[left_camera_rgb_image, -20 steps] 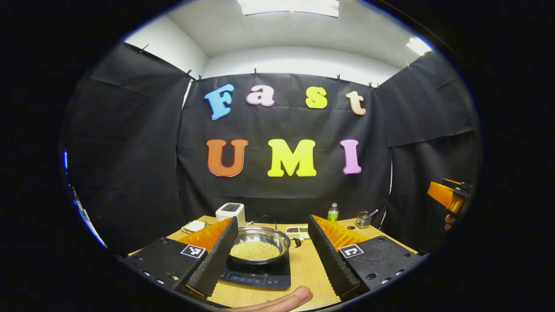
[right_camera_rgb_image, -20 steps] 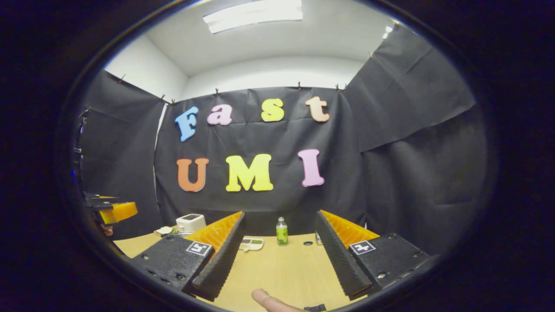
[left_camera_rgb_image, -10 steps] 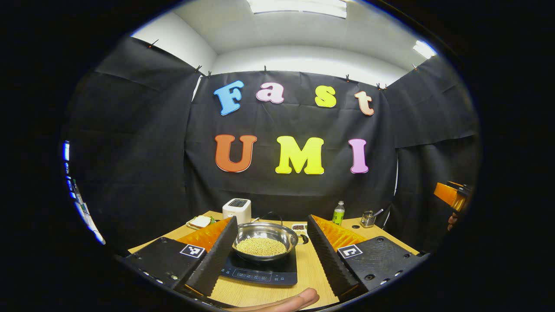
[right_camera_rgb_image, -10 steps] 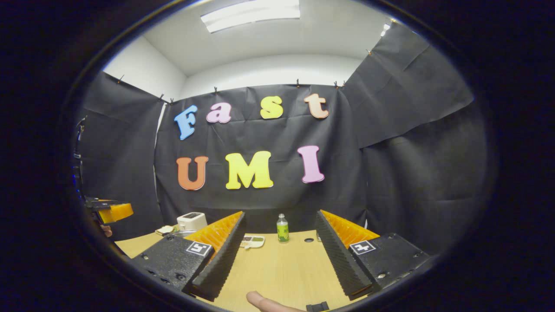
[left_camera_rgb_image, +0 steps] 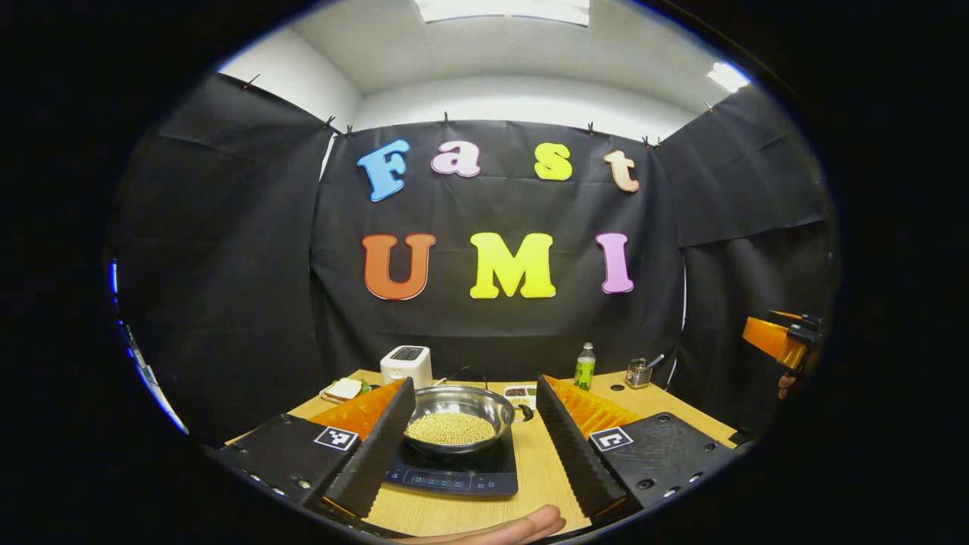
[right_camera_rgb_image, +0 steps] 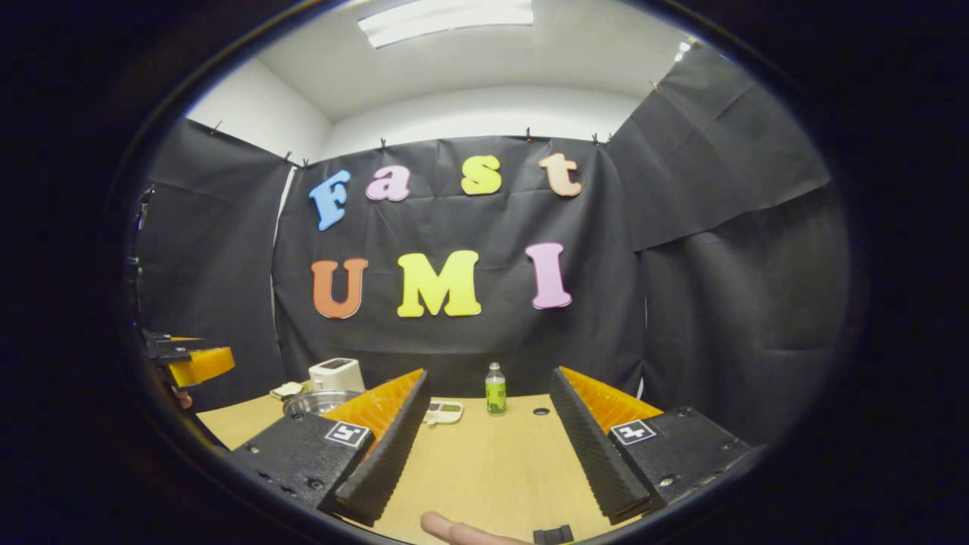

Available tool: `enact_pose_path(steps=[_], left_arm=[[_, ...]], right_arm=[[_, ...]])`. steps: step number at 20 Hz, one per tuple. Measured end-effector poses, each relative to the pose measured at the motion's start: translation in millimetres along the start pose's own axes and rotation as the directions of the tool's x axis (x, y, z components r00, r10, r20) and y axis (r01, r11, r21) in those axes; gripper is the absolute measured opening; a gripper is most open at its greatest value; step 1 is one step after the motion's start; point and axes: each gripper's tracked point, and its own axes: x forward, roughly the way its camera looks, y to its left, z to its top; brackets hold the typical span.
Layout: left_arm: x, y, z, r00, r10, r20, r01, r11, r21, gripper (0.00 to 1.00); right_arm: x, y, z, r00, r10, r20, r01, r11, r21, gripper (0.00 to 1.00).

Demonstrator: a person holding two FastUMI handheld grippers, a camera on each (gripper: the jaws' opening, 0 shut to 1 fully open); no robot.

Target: First push the handle of the pot to place it horizontally, then grasp the pot with both hands and set it on the induction cooktop.

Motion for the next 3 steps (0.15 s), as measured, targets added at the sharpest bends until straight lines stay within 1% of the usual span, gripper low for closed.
enact_pose_path(steps=[3], left_arm=[[1.8, 2.9, -1.1, 1.0, 0.009, -0.001, -0.009, 1.0, 0.005, 0.95]], right_arm=[[3.8, 2.5, -5.7, 1.0, 0.002, -0.016, -0.002, 1.0, -0.003, 0.96]])
